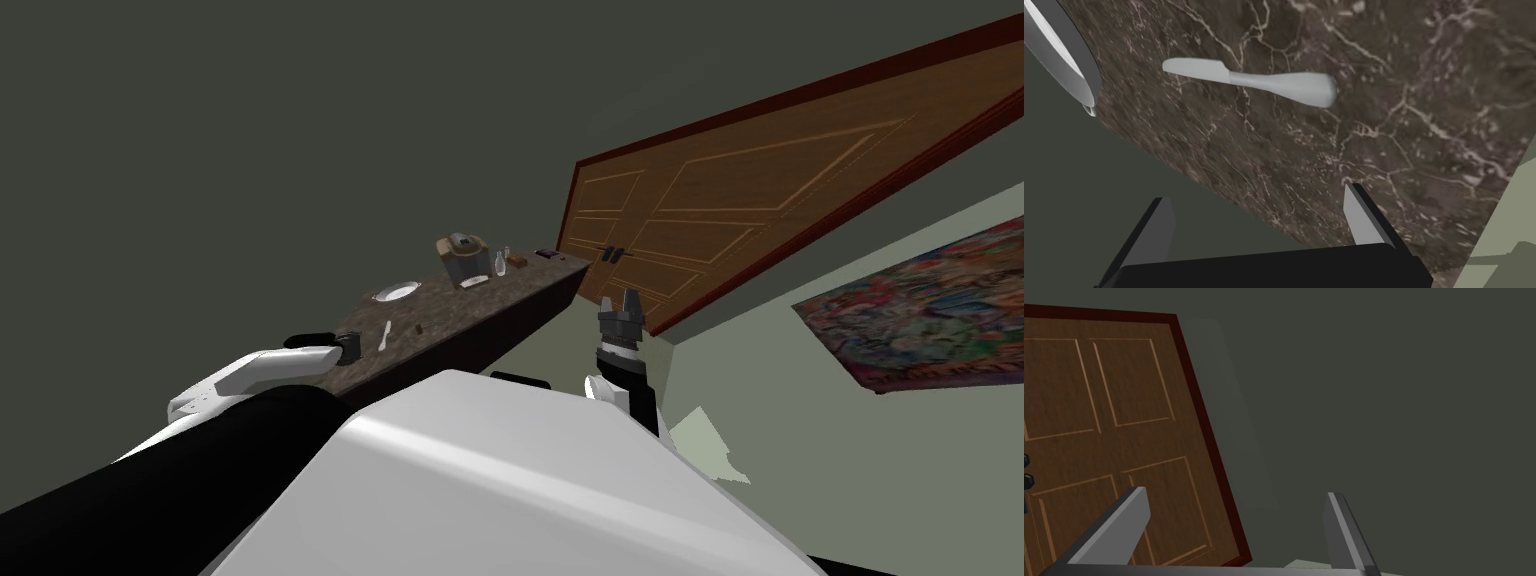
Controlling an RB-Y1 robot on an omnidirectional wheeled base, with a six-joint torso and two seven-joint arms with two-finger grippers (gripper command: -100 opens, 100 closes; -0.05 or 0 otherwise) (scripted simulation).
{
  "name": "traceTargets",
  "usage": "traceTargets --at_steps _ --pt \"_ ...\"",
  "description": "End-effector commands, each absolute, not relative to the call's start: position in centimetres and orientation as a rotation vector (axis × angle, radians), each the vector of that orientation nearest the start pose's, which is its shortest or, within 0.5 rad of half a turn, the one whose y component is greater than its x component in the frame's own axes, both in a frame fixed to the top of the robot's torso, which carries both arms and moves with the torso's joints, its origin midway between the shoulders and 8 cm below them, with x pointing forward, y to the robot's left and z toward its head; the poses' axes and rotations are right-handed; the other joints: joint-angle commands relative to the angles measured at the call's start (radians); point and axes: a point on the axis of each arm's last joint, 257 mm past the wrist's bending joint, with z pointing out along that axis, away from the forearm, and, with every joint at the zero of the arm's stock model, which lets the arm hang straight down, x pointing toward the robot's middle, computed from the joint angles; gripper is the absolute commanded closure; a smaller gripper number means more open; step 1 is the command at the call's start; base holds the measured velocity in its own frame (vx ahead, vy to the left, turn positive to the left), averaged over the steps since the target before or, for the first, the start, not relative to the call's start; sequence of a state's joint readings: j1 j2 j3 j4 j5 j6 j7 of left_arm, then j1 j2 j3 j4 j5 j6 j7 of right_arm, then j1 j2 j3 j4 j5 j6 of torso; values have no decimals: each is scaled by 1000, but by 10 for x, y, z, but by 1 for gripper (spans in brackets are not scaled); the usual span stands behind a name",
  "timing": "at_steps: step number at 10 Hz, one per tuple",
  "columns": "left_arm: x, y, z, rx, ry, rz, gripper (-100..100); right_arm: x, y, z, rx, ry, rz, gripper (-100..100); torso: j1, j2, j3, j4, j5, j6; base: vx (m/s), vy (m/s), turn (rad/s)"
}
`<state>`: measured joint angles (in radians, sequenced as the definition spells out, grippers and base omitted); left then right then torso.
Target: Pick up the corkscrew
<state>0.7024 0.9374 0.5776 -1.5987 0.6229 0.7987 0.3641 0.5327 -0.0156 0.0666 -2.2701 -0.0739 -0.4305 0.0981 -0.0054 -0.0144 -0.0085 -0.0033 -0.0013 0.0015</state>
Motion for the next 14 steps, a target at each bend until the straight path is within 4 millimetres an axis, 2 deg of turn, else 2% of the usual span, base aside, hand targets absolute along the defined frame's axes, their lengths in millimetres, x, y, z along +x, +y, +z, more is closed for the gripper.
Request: traceTargets --at_steps 1,2,3,5,6,10,14 --pt "158 756 -264 -2152 1019 -26 -100 357 -269 -6 751 689 1290 0 0 0 0 0 0 0 159 -92 7" --pt "142 758 -271 -2212 1000 7 -100 357 -269 -6 751 689 1290 0 1 2 1 0 0 0 136 -102 -12" --pt "141 757 -271 -2216 1000 11 -100 357 -269 -6 751 689 1290 0 0 3 1 0 0 0 138 -103 -5" --pt "111 757 -283 -2325 966 80 -100 357 -269 -6 751 689 1290 0 1 0 0 0 0 0 222 -118 -26" --pt "110 756 -284 -2334 965 81 -100 357 -269 -6 751 689 1290 0 -2 -3 -2 -1 0 0 198 -103 4" --pt "59 743 -303 -2524 907 193 -100 357 -269 -6 751 689 1290 0 1 -3 -2 -1 0 0 233 -105 -43" --pt "26 726 -316 -2651 864 263 -100 357 -269 -6 751 689 1290 0 0 -2 -2 -1 0 0 224 -117 -29"
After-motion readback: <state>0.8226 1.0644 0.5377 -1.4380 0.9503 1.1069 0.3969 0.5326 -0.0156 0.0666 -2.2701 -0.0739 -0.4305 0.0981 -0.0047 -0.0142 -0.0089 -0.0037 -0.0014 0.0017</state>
